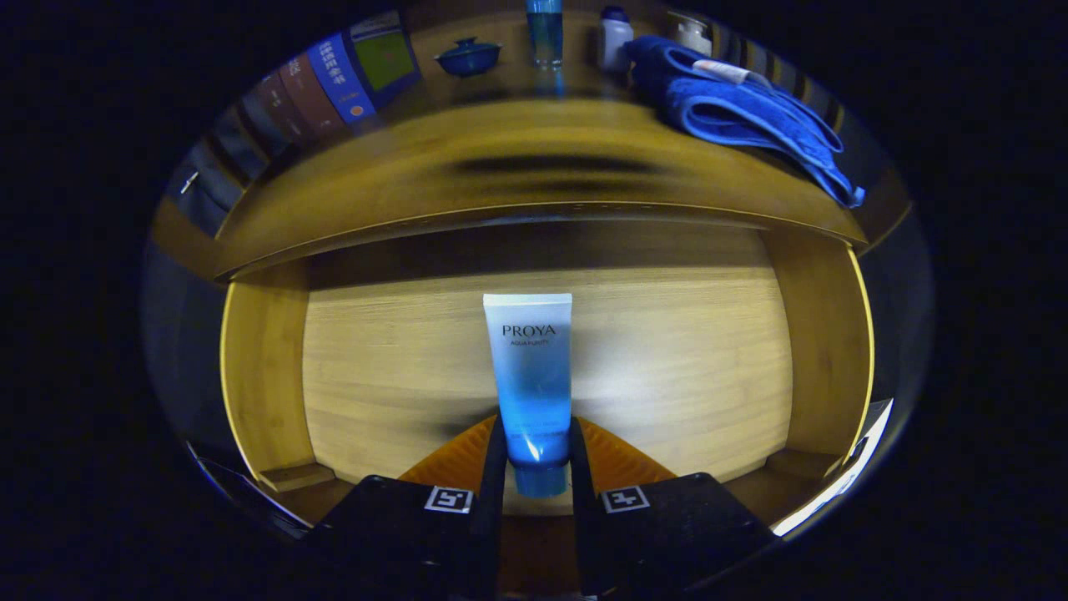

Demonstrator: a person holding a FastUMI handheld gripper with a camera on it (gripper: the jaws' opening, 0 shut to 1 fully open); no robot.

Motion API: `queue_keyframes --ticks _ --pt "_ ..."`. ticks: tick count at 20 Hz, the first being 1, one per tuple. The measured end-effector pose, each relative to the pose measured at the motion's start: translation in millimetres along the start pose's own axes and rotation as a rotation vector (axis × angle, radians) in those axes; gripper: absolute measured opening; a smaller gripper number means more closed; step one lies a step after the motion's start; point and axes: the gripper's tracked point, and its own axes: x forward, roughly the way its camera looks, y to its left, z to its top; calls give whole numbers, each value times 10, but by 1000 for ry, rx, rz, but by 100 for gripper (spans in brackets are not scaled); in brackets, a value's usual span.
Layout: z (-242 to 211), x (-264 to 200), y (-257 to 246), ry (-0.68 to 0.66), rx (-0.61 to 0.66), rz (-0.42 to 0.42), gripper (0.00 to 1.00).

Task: Pull open the drawer, take out the items inside it, and place them on the countertop above the cabinet.

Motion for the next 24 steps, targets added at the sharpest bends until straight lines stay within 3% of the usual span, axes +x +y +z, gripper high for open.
queue_keyframes --ticks 5,10,17,23,24 --pt "259 -476 20 -162 10 29 41" --pt "968 -666 19 -270 26 21 41" --pt "1810 -260 60 -250 14 -1 41" --pt "2201 82 105 -218 -4 -22 41" --pt "2217 96 99 -219 -2 -25 47"
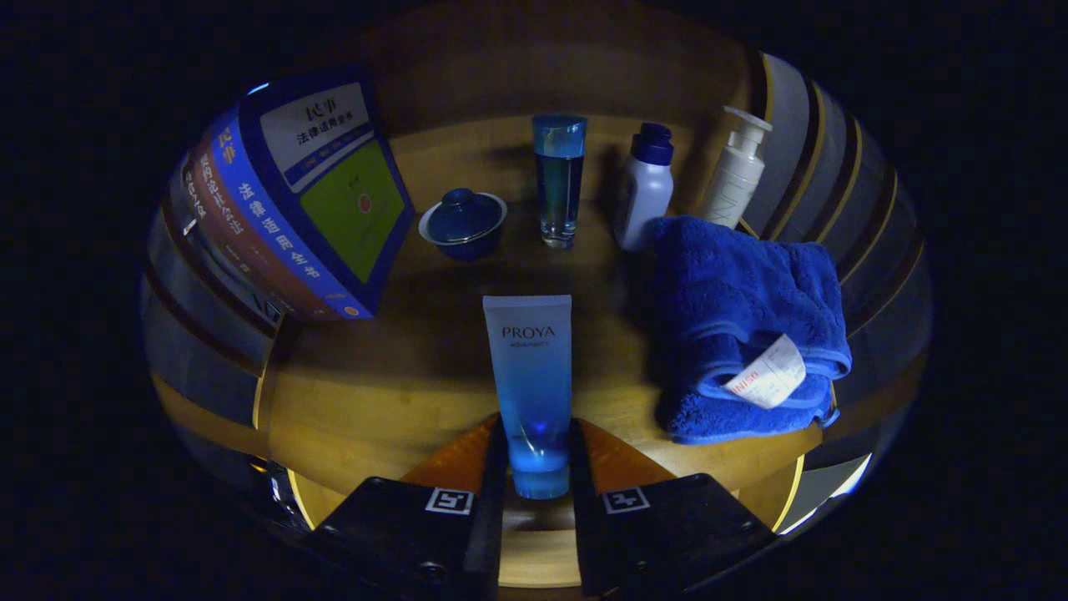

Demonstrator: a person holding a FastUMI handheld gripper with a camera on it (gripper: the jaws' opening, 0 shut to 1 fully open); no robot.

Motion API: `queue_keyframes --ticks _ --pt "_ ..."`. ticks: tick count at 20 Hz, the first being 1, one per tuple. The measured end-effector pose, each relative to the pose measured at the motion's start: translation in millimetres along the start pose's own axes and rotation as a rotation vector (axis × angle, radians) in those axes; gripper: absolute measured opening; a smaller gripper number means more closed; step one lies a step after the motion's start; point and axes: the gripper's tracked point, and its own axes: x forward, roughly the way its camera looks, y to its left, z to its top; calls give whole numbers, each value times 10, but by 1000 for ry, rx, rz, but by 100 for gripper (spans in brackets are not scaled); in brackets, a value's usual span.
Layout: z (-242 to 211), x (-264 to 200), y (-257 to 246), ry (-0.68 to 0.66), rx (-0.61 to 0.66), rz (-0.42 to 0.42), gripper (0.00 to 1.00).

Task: Pull open the drawer, take out the items inside it, and place them on the countertop above the cabinet.

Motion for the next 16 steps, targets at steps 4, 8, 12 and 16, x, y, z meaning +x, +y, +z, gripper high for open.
queue_keyframes --ticks 4,8,12,16 --pt "-13 66 -1 -6 0 1 74" --pt "47 -118 -15 -51 -11 0 100" --pt "-6 -414 -46 -111 -2 4 100" --pt "-249 -794 -46 -176 4 17 100"
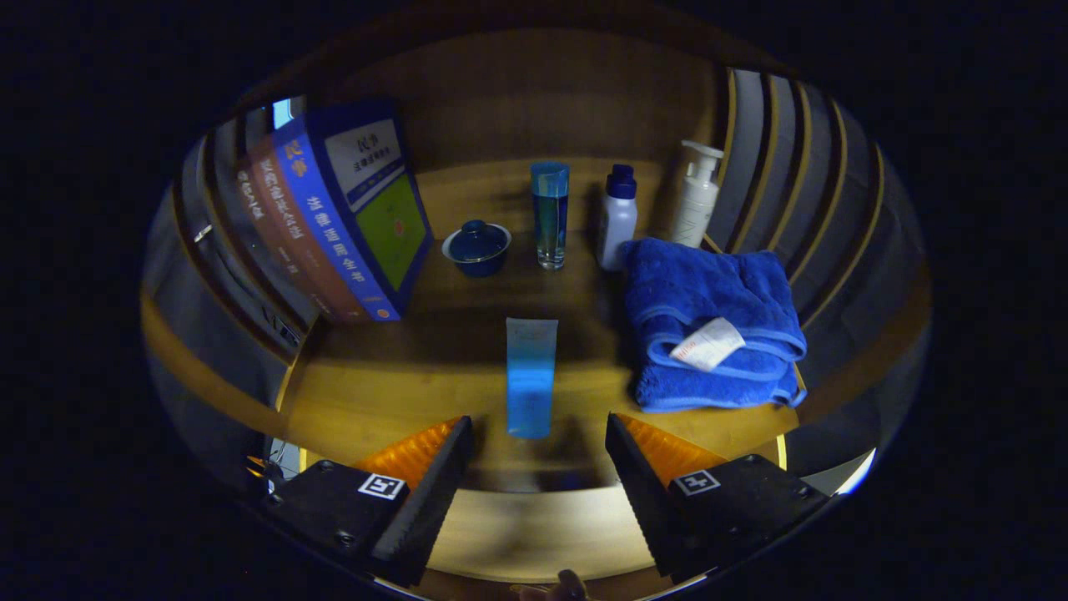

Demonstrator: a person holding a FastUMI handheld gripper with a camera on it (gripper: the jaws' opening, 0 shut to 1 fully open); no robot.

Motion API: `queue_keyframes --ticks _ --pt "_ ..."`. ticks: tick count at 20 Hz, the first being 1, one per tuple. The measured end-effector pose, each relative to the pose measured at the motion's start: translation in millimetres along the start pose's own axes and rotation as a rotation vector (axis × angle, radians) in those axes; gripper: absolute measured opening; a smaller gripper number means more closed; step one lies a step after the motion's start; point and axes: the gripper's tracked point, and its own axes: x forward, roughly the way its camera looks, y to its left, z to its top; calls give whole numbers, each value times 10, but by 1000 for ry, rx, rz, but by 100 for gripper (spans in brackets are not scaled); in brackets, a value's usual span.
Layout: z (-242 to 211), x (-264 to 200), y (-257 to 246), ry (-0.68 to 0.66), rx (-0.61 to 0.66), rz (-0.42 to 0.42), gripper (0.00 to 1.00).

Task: Pull open the drawer, take out the items inside it, and place them on the countertop above the cabinet.

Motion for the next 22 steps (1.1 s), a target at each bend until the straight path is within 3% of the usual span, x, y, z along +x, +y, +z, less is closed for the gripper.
queue_keyframes --ticks 9,16,22 --pt "-628 -1151 57 -305 -40 53 100" --pt "-1579 -1480 110 -395 10 108 100" --pt "-2173 -1651 77 -452 -71 59 100"
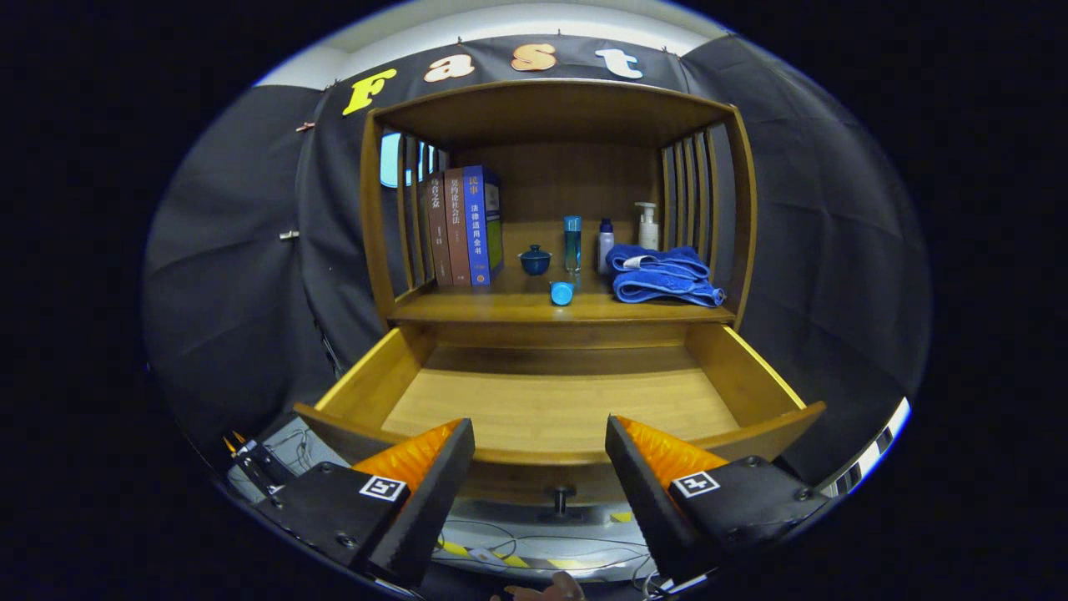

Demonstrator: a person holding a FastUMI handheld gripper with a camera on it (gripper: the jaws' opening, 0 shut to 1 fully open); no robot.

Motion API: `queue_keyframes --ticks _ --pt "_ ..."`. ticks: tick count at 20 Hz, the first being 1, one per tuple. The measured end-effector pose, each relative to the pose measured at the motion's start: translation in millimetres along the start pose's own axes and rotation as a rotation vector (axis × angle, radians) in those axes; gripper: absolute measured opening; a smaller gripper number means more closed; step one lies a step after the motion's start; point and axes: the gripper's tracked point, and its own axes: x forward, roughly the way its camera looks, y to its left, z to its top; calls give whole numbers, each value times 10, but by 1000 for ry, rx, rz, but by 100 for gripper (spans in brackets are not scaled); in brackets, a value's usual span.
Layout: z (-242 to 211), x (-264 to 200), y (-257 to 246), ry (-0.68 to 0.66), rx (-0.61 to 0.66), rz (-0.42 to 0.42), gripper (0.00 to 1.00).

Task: Pull open the drawer, take out the items inside it, and place them on the countertop above the cabinet.

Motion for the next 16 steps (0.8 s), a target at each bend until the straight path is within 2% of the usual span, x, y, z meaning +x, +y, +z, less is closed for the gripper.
queue_keyframes --ticks 6,16 --pt "-497 -18 -120 50 46 -74 99" --pt "-498 131 -76 38 41 -70 99"
